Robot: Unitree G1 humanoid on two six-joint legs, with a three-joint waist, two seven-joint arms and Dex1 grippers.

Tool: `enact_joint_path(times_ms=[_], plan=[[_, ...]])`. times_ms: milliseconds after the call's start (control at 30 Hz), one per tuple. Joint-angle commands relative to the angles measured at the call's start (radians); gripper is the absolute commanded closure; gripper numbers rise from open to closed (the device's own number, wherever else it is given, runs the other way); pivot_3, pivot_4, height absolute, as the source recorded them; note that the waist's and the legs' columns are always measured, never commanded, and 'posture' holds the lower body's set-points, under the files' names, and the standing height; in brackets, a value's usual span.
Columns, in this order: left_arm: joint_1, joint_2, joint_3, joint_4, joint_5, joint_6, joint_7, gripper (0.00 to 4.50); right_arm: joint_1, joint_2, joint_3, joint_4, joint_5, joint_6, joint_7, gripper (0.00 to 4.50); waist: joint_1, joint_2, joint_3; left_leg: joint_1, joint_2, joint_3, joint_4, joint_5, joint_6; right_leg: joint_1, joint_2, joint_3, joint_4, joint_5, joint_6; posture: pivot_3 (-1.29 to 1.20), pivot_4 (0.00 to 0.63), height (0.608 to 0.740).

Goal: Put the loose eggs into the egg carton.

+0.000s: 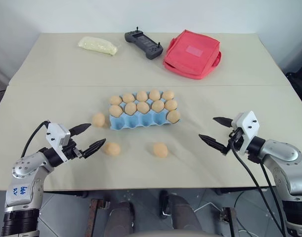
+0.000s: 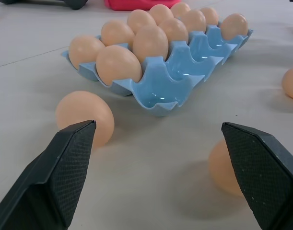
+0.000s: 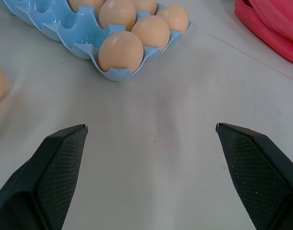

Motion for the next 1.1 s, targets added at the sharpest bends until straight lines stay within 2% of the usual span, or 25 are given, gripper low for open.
enact_joint_path(times_ms=[33,433,633,900,1100], plan=[[-0.019,-0.005,0.012,-0.022,-0.011,-0.009,0.015,0.03,0.003,-0.002,-0.02,-0.029,0.01,-0.022,0.0,0.0,0.0,0.0,0.0,0.0,0.0,0.001,0.0,0.0,0.0,0.0,0.0,0.0,0.0,0.0,0.0,0.0,0.15,0.74],[-0.065,0.002,-0.014,-0.022,-0.023,0.02,0.0,0.03,0.003,-0.006,-0.056,-0.059,0.05,0.023,-0.023,0.0,0.0,0.0,0.0,0.0,0.0,0.009,0.0,0.0,0.0,-0.001,0.001,0.002,0.0,0.0,0.0,0.0,0.15,0.74],[-0.094,0.02,-0.045,-0.024,-0.048,0.058,-0.071,0.03,0.134,-0.069,-0.183,-0.157,0.129,0.108,0.006,0.0,0.005,0.0,0.0,0.0,0.0,0.008,-0.001,0.0,0.0,-0.001,0.001,0.005,0.0,0.0,0.001,0.0,0.15,0.74],[-0.111,0.037,-0.087,-0.052,-0.081,0.129,-0.152,0.03,0.363,-0.146,-0.386,-0.205,0.153,0.17,0.053,0.0,0.006,0.0,0.0,0.001,-0.001,0.009,0.0,-0.002,0.001,-0.001,0.002,0.008,-0.001,0.001,0.002,0.0,0.15,0.74],[-0.123,0.033,-0.102,-0.06,-0.086,0.155,-0.175,0.03,0.372,-0.137,-0.414,-0.171,0.136,0.203,0.004,0.0,-0.004,0.0,0.0,0.001,-0.001,0.01,0.0,-0.002,0.001,0.0,0.01,0.02,-0.002,0.0,0.007,0.0,0.15,0.74]])
